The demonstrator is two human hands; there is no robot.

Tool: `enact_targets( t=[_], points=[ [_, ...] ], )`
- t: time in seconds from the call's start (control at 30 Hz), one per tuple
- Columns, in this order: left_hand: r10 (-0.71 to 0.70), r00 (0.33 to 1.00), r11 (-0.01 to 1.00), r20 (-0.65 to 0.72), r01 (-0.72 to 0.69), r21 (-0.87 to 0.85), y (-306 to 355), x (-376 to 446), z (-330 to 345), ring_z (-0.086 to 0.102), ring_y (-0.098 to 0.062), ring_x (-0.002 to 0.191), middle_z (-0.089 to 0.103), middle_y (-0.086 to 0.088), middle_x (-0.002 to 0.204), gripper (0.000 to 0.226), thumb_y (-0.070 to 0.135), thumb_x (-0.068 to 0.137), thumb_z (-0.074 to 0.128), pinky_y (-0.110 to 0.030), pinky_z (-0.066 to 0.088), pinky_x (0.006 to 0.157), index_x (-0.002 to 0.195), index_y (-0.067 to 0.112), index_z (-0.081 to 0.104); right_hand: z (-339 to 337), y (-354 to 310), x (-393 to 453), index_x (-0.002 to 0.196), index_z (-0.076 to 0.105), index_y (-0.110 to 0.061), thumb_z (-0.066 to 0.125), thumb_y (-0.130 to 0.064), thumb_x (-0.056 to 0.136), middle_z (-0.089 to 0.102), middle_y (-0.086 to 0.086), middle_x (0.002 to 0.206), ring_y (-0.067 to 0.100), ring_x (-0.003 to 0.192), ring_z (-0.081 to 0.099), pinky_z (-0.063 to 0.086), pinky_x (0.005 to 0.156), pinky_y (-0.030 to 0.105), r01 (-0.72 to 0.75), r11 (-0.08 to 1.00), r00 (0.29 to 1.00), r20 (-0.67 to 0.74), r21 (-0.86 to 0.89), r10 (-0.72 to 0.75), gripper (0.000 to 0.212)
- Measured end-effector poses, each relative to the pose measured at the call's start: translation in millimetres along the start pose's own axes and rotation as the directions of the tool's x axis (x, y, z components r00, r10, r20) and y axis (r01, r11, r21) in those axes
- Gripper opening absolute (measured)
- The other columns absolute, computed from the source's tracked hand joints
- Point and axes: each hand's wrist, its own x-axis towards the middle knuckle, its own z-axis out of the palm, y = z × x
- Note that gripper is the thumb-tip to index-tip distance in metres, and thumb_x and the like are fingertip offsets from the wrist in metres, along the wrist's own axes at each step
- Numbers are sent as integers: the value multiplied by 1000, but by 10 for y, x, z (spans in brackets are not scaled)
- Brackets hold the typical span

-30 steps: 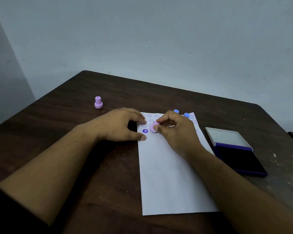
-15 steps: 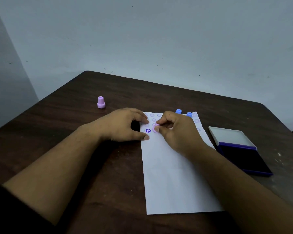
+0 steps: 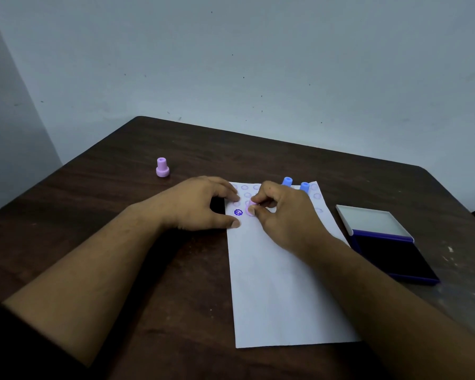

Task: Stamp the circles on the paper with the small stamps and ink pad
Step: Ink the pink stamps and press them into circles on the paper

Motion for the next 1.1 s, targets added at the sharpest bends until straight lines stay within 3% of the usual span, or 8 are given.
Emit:
enact_targets(
  t=[0.27, 0.33, 0.43, 0.53, 0.6, 0.77, 0.93, 1.1],
  points=[
    [-2, 1000, 1000, -4, 2, -9, 9, -5, 3, 47, 0, 135, 55, 18, 148, 62, 55, 83, 78, -24, 35, 115, 137, 29, 66, 12, 26, -43, 94, 70, -15, 80, -15, 90, 77, -3, 92, 11, 84, 72, 60, 81, 34, -5, 999, 1000, -14, 38, 5, 11],
    [1, 1000, 1000, -7, -1, -14, 3, -8, 6, 46, 0, 135, 54, 18, 148, 61, 55, 83, 79, -21, 34, 114, 137, 29, 66, -18, 40, -42, 93, 69, -15, 81, -9, 88, 77, -5, 92, 10, 86, 73, 59, 84, 30, -67, 977, 994, -76, 203, 84, 14],
    [4, 1000, 1000, -12, -4, -19, -6, 0, 7, 46, 1, 135, 54, 20, 147, 60, 55, 83, 78, -19, 32, 112, 137, 31, 67, -108, 58, -29, 99, 67, -15, 80, -1, 87, 81, 3, 96, 18, 95, 76, 59, 87, 30, -157, 795, 954, -118, 586, 276, 22],
    [3, 1000, 1000, -17, -3, -24, -8, 6, 14, 45, 4, 134, 54, 22, 146, 59, 56, 82, 79, -15, 30, 108, 136, 32, 67, -162, 80, -1, 120, 71, -19, 74, 0, 92, 81, 10, 101, 20, 100, 77, 59, 93, 31, -172, 702, 942, -94, 691, 322, 34],
    [-1, 1000, 1000, -18, 1, -29, -15, -2, 18, 45, 5, 133, 54, 23, 145, 59, 56, 82, 79, -14, 29, 107, 135, 33, 67, -180, 76, 14, 122, 73, -16, 73, -1, 94, 82, 10, 104, 19, 103, 77, 59, 93, 28, -170, 642, 930, -94, 748, 355, 32],
    [3, 1000, 999, -17, -4, -33, -10, -6, 14, 45, 5, 132, 55, 22, 145, 60, 56, 82, 79, -13, 29, 106, 136, 32, 67, -262, 76, 79, 111, 76, -19, 74, -11, 95, 83, 0, 100, 14, 97, 78, 60, 84, 25, -188, 598, 907, -96, 779, 411, 18],
    [12, 1000, 1000, -18, -13, -24, -3, -5, 8, 46, 4, 133, 55, 21, 145, 60, 56, 82, 78, -15, 31, 108, 136, 31, 67, -356, -28, 229, 98, 77, -16, 87, -22, 78, 83, 9, 96, 23, 90, 79, 61, 83, 34, -204, 538, 904, -54, 818, 424, 23],
    [14, 999, 1000, -31, -15, -18, 6, -9, 11, 46, 2, 134, 56, 19, 145, 61, 56, 82, 78, -15, 32, 108, 136, 30, 67, -271, -188, 508, 97, 71, -4, 82, -1, 83, 82, 15, 96, 33, 98, 79, 62, 92, 42, -276, 570, 927, 57, 774, 372, 19]
  ],
)
